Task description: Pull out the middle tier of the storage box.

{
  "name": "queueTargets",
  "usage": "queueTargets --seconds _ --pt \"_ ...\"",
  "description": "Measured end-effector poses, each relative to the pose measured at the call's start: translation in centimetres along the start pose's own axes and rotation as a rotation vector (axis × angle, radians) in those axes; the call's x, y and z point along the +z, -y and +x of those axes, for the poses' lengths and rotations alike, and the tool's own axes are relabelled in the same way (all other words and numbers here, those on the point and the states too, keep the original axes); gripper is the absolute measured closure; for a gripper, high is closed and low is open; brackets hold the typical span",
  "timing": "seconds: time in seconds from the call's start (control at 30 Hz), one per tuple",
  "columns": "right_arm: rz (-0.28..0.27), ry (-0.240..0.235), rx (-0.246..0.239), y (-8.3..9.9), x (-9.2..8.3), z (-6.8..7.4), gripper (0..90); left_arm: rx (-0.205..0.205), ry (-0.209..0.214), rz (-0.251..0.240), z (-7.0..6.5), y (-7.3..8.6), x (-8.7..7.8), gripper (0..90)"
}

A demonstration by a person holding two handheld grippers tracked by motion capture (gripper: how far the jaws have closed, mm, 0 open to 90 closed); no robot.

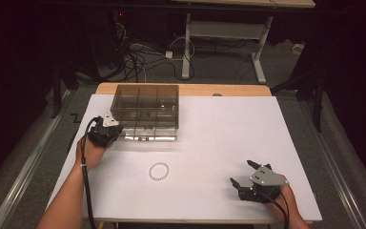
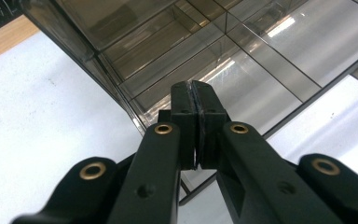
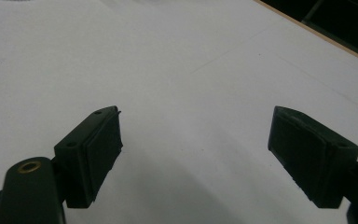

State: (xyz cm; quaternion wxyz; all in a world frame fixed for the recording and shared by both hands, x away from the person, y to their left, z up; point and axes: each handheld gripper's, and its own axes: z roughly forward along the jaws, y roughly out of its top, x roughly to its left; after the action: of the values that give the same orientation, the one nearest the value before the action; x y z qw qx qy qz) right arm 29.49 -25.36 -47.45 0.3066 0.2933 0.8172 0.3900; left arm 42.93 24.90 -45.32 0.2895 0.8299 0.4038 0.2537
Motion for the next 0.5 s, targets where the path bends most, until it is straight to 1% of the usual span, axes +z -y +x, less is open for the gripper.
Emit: queueTargets --seconds 0.13,0.3,0.5 --pt "0.001 -0.001 -0.001 -0.03 0.02 0.03 18.1 -0.006 0.004 -0.005 -0.02 0.06 -0.01 86.0" --pt "0.003 -0.001 -0.002 -0.05 0.04 0.08 18.1 -0.002 0.004 -0.008 -0.12 0.02 -0.11 85.9" --pt "-0.001 0.001 0.001 -0.10 0.01 0.07 18.1 0.000 0.003 -0.032 -0.32 -0.10 -0.60 85.9"
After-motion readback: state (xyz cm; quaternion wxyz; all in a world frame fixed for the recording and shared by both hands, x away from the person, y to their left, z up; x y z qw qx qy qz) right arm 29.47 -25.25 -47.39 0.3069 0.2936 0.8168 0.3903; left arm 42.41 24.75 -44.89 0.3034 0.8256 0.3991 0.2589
